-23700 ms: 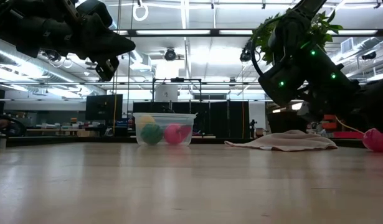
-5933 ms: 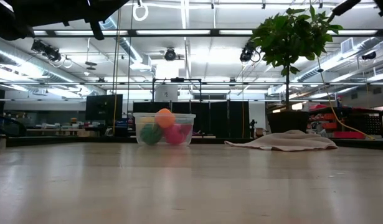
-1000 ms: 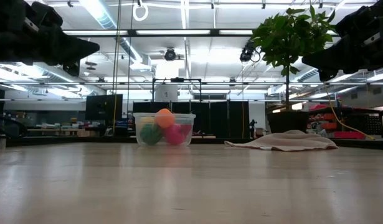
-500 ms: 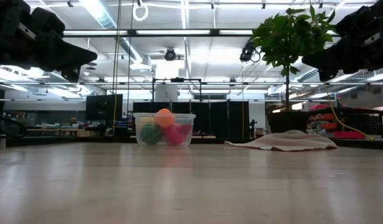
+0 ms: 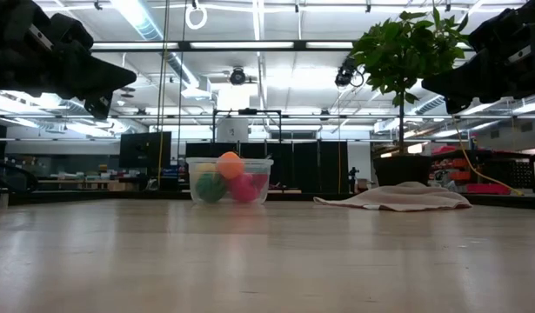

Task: Pick and placing Produce into tupperware
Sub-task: Return to Home Position

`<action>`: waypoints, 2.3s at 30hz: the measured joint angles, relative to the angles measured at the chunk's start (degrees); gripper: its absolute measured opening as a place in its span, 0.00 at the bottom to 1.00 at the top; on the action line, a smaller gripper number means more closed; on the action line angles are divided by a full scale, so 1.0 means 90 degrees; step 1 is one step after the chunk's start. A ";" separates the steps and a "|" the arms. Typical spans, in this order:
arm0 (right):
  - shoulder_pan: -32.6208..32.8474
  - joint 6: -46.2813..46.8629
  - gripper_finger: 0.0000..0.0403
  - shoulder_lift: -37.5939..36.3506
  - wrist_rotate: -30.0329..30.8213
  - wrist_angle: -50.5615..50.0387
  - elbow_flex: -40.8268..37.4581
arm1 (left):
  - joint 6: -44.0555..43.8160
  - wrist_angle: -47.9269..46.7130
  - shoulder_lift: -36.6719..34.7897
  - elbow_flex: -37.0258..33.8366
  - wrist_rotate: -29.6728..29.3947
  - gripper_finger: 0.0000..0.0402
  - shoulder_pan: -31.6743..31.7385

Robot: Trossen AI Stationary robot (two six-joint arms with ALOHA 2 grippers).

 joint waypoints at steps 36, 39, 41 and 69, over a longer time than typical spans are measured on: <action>0.0000 -0.0002 0.03 0.0000 -0.0002 0.0000 -0.0002 | -0.0028 -0.0002 0.0000 -0.0004 -0.0005 0.10 0.0000; 0.0000 0.0000 0.03 -0.0002 0.0000 0.0000 -0.0002 | -0.0021 -0.0002 0.0000 -0.0004 -0.0005 0.09 0.0000; 0.0000 -0.0002 0.03 -0.0002 -0.0002 0.0002 -0.0002 | -0.0021 -0.0002 0.0000 -0.0004 -0.0005 0.08 0.0000; 0.0000 -0.0001 0.03 -0.0001 0.0000 0.0001 -0.0002 | -0.0029 -0.0002 0.0000 -0.0004 -0.0005 0.07 0.0000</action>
